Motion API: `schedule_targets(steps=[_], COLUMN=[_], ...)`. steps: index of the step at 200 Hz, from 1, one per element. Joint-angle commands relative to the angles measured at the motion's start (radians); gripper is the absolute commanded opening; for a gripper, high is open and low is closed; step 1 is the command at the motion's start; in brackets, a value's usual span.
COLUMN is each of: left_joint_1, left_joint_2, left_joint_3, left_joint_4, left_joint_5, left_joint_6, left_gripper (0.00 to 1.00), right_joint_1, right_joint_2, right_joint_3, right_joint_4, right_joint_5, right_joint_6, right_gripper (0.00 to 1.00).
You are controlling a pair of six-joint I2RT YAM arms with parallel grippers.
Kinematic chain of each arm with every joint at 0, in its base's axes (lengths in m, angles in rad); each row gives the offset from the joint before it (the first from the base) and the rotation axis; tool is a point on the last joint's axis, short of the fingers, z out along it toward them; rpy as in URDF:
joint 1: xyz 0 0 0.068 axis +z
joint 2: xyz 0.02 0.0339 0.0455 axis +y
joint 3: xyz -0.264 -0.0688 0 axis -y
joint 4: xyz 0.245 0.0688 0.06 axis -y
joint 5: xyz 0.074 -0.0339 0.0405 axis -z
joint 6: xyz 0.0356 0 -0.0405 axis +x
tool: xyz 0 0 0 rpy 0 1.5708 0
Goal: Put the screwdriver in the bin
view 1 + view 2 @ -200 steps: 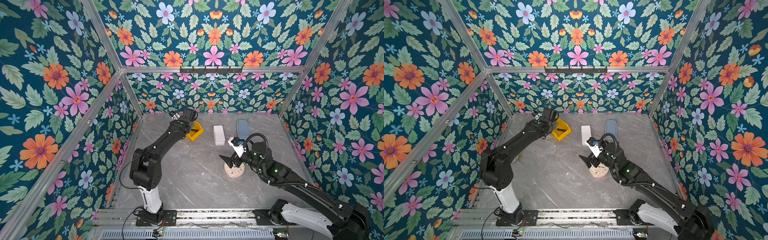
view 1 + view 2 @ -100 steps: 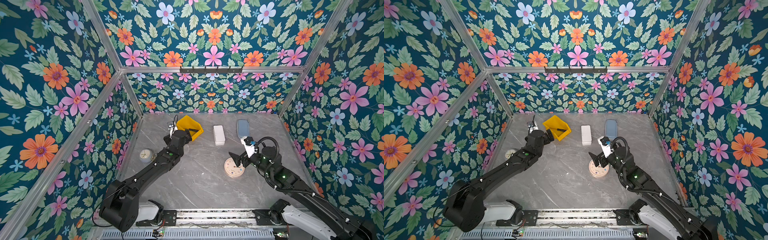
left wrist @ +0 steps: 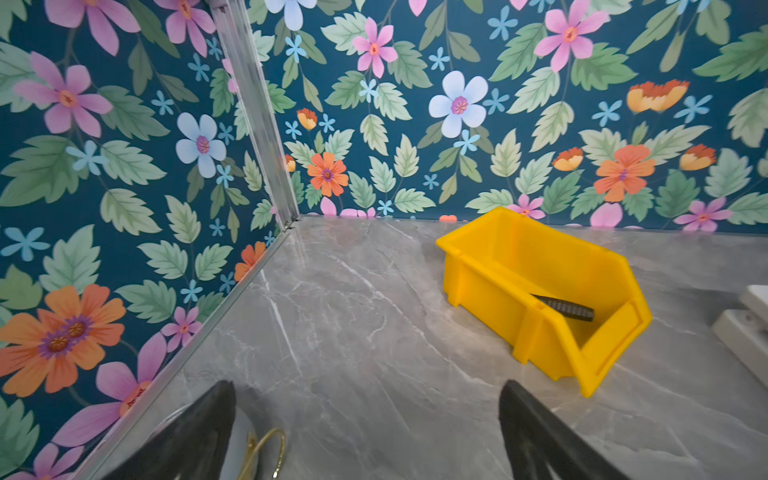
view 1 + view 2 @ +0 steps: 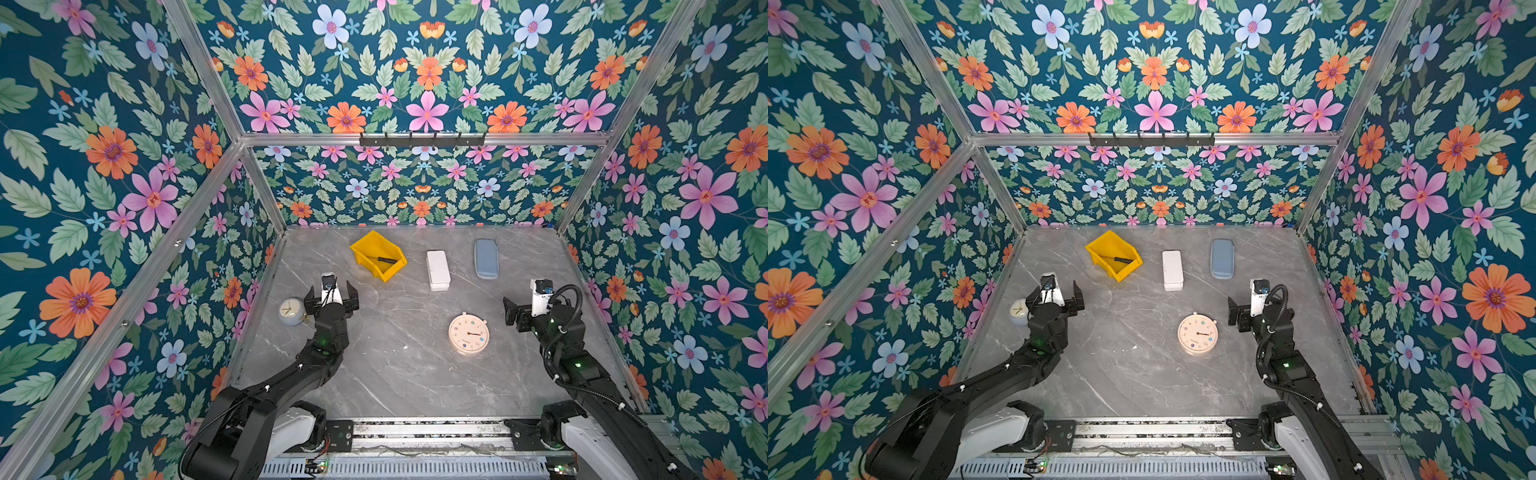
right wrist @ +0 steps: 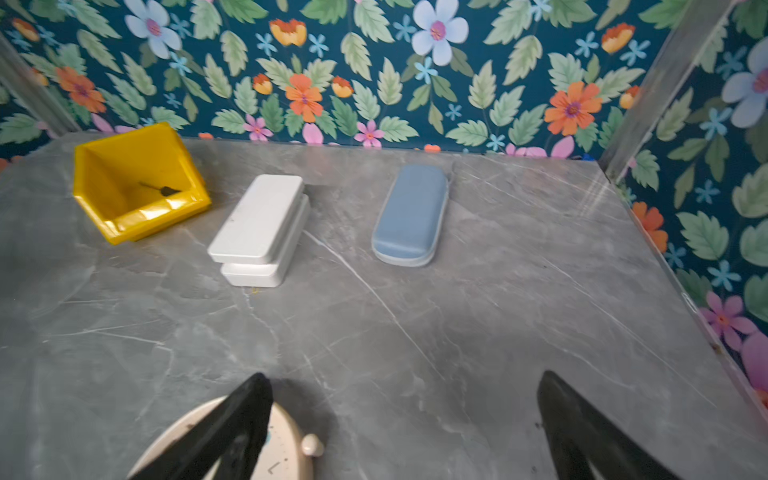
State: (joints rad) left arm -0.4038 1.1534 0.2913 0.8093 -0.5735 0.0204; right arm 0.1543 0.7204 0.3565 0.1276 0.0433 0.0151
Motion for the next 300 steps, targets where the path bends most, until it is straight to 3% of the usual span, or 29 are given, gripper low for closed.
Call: schedule_targets(steps=[1, 51, 87, 119, 136, 151, 178, 194, 300], left_joint_1=[0.028, 0.134, 0.206, 0.285, 0.314, 0.324, 0.363, 0.368, 0.369], left_joint_2=[0.033, 0.214, 0.398, 0.436, 0.497, 0.451, 0.456, 0.466, 0.467], left_joint_3=[-0.033, -0.162, -0.163, -0.137, -0.12, -0.073, -0.006, -0.011, -0.009], left_joint_4=[0.145, 0.52, 0.729, 0.667, 0.722, 0.541, 0.424, 0.46, 0.458], left_joint_5=[0.0, 0.112, 0.191, 0.276, 0.322, 0.352, 0.401, 0.406, 0.401], left_joint_6=[0.07, 0.107, 0.102, 0.018, 0.018, -0.005, -0.033, -0.03, -0.025], left_gripper=[1.0, 1.0, 1.0, 1.0, 0.99, 1.0, 1.0, 1.0, 1.0], right_joint_1=[-0.032, -0.094, -0.188, -0.224, -0.224, -0.225, -0.225, -0.225, -0.225], right_joint_2=[0.039, 0.219, 0.359, 0.475, 0.55, 0.619, 0.727, 0.708, 0.717], right_joint_3=[-0.04, -0.115, -0.138, -0.132, -0.135, -0.127, -0.096, -0.045, -0.039], right_joint_4=[0.141, 0.429, 0.598, 0.693, 0.768, 0.819, 0.87, 0.733, 0.736], right_joint_5=[0.0, -0.004, -0.065, -0.093, -0.124, -0.145, -0.192, -0.189, -0.166], right_joint_6=[-0.017, -0.007, 0.032, 0.053, 0.049, 0.043, 0.031, 0.027, 0.037], right_gripper=[0.99, 0.99, 0.99, 0.99, 0.99, 0.99, 0.99, 0.99, 0.99])
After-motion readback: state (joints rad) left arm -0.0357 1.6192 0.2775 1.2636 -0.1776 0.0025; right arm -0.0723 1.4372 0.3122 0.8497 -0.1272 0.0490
